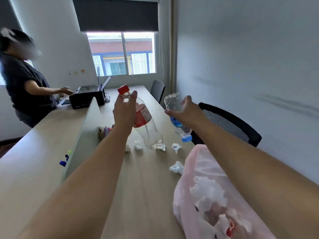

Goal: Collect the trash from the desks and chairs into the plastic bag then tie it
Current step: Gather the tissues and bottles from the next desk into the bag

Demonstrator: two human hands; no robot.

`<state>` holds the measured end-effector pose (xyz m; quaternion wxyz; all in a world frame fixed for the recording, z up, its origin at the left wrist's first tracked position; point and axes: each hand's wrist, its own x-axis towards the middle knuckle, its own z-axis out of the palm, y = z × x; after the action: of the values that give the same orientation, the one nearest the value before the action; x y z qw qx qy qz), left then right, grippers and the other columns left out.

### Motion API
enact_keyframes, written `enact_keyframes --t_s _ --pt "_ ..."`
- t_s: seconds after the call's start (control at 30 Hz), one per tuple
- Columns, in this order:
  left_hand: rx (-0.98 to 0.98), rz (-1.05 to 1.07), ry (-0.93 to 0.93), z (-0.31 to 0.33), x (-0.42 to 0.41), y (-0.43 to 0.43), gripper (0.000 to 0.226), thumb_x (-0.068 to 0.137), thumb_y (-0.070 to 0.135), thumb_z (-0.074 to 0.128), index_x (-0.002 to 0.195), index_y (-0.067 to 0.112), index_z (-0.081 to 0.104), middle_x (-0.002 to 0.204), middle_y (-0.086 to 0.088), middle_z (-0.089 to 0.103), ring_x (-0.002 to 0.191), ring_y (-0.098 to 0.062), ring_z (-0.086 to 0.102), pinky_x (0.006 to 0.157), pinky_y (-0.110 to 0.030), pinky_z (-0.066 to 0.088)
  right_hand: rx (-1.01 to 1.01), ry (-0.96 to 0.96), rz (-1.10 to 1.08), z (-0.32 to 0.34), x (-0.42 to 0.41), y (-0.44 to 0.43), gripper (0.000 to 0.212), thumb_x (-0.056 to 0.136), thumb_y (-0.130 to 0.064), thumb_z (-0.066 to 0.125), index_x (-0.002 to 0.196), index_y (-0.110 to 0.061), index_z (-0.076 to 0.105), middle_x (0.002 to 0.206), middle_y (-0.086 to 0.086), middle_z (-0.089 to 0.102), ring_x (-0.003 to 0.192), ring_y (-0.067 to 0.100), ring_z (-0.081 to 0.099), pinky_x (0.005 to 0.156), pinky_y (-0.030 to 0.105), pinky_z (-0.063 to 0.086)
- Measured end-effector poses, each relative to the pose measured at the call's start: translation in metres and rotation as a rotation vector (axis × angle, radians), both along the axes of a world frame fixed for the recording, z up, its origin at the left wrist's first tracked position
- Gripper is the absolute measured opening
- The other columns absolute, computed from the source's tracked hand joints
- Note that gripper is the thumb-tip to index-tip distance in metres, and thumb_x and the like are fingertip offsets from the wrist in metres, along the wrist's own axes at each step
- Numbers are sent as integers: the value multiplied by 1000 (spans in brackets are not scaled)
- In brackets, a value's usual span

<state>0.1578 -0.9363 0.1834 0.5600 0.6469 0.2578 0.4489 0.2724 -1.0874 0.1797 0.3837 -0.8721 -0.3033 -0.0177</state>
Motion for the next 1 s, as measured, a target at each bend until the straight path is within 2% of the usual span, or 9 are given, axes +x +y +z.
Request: enact_keyframes --t_s 0.13,0.27,0.33,0.4,0.5,0.57,0.73,0.87,1.0 --pt "22 -200 -27 28 -5 -68 27 93 48 48 110 27 51 100 3 59 103 -23 61 94 -41 50 -38 43 -36 26 -19 -84 72 74 -54 67 127 -14 39 116 3 55 94 19 52 70 28 39" --pt "111 -446 186 19 -4 -142 25 93 47 49 100 25 57 102 -3 65 94 -23 62 73 -32 49 -412 219 3 19 -39 -161 62 74 -51 71 116 -10 51 94 3 57 80 17 58 55 26 45" --pt "201 -517 312 -3 -6 -173 21 92 43 53 99 25 61 94 1 64 90 -20 61 72 -31 46 -547 331 24 -1 -46 -187 63 74 -48 73 118 -7 52 101 8 59 89 24 62 61 32 56" --pt "267 -571 405 -31 -7 -199 26 91 39 57 111 23 61 99 0 63 96 -20 59 83 -35 48 -642 388 13 -28 -54 -206 64 76 -46 72 123 -8 51 111 10 60 96 26 61 74 36 57" --pt "390 -547 507 -72 -10 -225 39 86 39 64 121 24 57 111 -1 57 105 -21 54 91 -39 47 -706 304 -34 -78 -61 -216 55 80 -49 67 120 -12 57 118 7 62 104 24 60 85 34 51" --pt "461 -475 489 -98 -12 -236 39 81 34 71 116 23 60 111 4 56 105 -17 53 90 -29 42 -672 238 -115 -113 -59 -218 58 81 -55 61 120 -13 55 117 5 63 103 24 59 80 33 48" --pt "654 -449 386 -150 -25 -248 30 73 16 79 99 21 65 107 10 58 94 -7 53 80 -1 37 -585 210 -260 -168 -50 -220 90 92 -49 51 151 -3 2 143 16 44 131 35 41 102 40 38" --pt "827 -457 597 -199 -28 -243 23 82 13 66 97 24 53 118 13 46 98 -13 55 76 -24 50 -586 109 -235 -194 -43 -215 86 93 -42 52 151 -2 2 142 21 42 134 37 36 109 40 33" --pt "897 -530 864 -227 -31 -241 20 83 11 58 100 19 49 147 5 25 126 -19 41 83 -35 50 -542 290 -170 -210 -32 -212 75 94 -27 50 150 -1 7 142 21 40 129 34 42 103 37 39"
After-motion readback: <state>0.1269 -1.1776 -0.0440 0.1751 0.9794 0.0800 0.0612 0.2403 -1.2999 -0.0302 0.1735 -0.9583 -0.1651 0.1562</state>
